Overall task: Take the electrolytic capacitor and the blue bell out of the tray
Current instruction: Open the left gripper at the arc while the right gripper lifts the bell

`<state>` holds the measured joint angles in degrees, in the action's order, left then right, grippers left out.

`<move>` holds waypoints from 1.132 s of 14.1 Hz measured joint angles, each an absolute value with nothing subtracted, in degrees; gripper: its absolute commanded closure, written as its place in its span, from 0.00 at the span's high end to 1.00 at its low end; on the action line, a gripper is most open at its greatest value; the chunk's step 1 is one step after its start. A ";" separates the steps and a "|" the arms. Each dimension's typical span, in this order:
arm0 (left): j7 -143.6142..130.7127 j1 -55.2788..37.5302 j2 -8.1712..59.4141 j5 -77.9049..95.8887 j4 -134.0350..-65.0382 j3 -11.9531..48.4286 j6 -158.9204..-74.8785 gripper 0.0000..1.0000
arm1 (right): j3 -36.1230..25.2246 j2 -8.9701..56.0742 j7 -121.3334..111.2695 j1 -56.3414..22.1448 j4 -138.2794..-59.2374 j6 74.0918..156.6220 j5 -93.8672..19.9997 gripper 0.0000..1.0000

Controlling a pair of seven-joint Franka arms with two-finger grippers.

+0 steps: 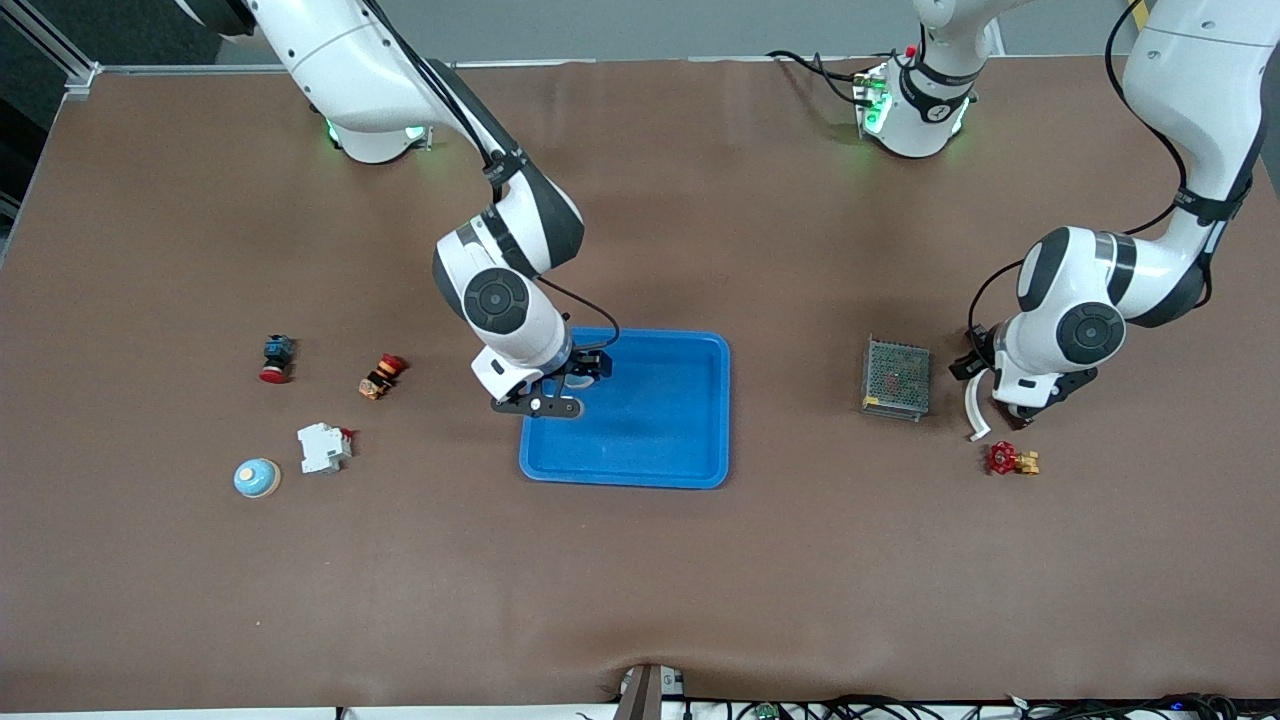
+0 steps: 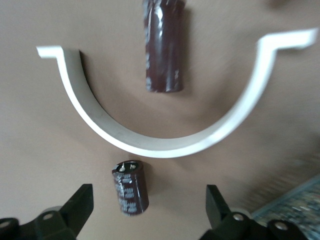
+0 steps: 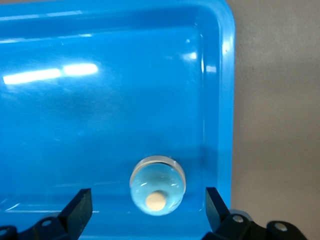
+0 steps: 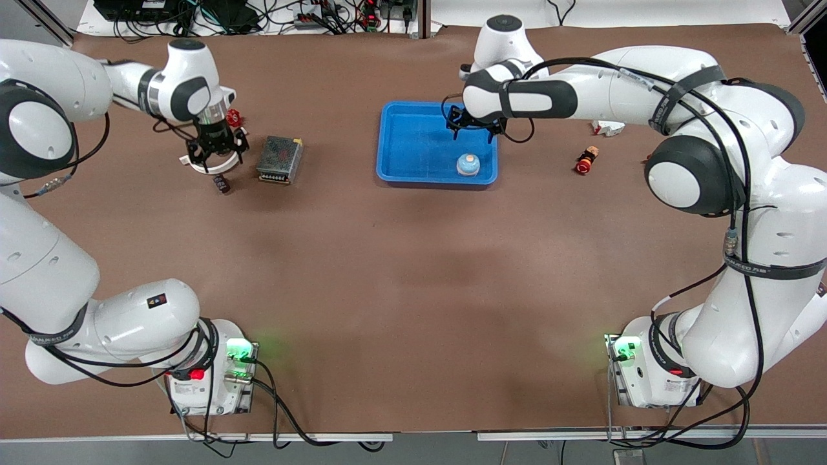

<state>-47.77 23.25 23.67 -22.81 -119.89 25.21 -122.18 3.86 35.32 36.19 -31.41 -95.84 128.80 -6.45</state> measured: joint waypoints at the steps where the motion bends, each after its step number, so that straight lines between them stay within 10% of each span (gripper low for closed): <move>1: -47.77 23.26 23.37 -22.80 -117.29 26.58 -118.98 1.00 | 3.85 35.64 36.19 -31.44 -96.09 128.96 -6.45 1.00; 16: -39.00 22.17 22.85 -21.08 -84.90 34.04 -97.53 1.00 | 3.21 39.58 37.44 -34.20 -97.33 134.48 -5.61 1.00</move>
